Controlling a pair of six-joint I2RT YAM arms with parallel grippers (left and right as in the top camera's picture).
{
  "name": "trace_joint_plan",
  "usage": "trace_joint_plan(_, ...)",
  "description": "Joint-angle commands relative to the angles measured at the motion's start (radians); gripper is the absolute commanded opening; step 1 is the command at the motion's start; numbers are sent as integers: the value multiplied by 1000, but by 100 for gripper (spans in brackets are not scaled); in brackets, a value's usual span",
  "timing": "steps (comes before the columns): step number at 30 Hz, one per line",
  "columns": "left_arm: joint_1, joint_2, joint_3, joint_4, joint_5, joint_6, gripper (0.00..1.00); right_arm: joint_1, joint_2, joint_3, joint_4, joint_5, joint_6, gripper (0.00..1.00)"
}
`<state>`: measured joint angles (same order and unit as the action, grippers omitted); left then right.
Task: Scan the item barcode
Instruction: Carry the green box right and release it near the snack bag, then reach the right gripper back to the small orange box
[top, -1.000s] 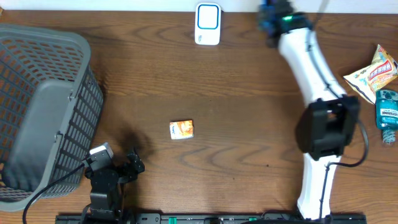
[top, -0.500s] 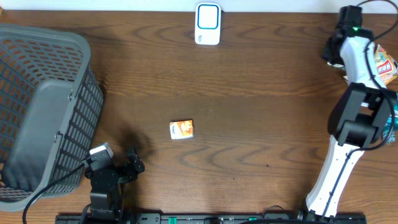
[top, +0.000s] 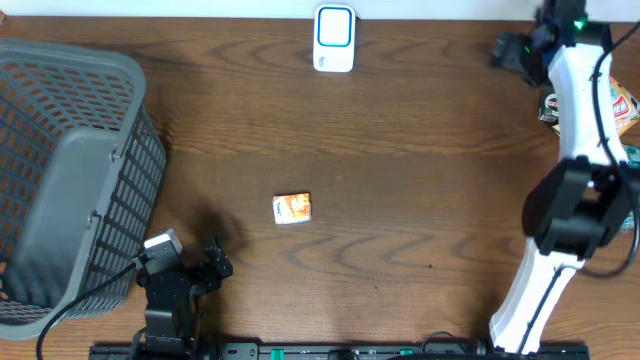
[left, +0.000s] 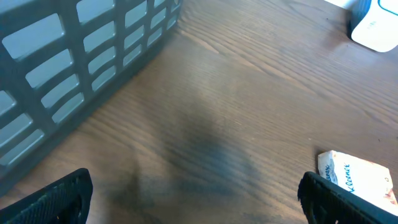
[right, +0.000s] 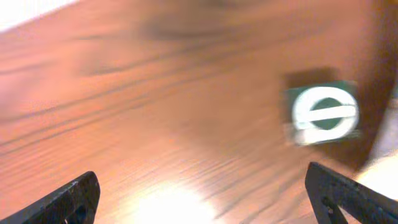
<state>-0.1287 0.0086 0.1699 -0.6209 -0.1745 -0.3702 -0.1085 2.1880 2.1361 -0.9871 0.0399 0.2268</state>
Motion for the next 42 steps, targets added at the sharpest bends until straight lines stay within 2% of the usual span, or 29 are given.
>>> trace_joint_plan(1,1,-5,-11,-8,-10,-9,98,108,-97,32,-49,-205,32,99)
trace_joint_plan(11,1,-5,-11,-8,-10,-9,98,457,-81,9,-273,-234,316,99)
trace_joint_plan(14,1,-5,-11,-8,-10,-9,98,566,-59,9,-347,-233,301,99)
trace_joint_plan(18,1,-5,-11,-8,-10,-9,98,732,-14,8,-360,-220,153,98)
trace_joint_plan(23,1,-5,-11,-8,-10,-9,98,909,96,8,-285,-79,142,70)
trace_joint_plan(27,1,-5,-11,-8,-10,-9,98,969,189,8,-218,-59,143,45)
trace_joint_plan(29,1,-5,-11,-8,-10,-10,98,987,220,8,-217,-66,142,36)
trace_joint_plan(38,2,-5,-11,-8,-10,-9,98,1049,245,8,-269,-84,141,34)
trace_joint_plan(42,1,-5,-11,-8,-10,-9,98,1065,245,8,-380,-80,57,32)
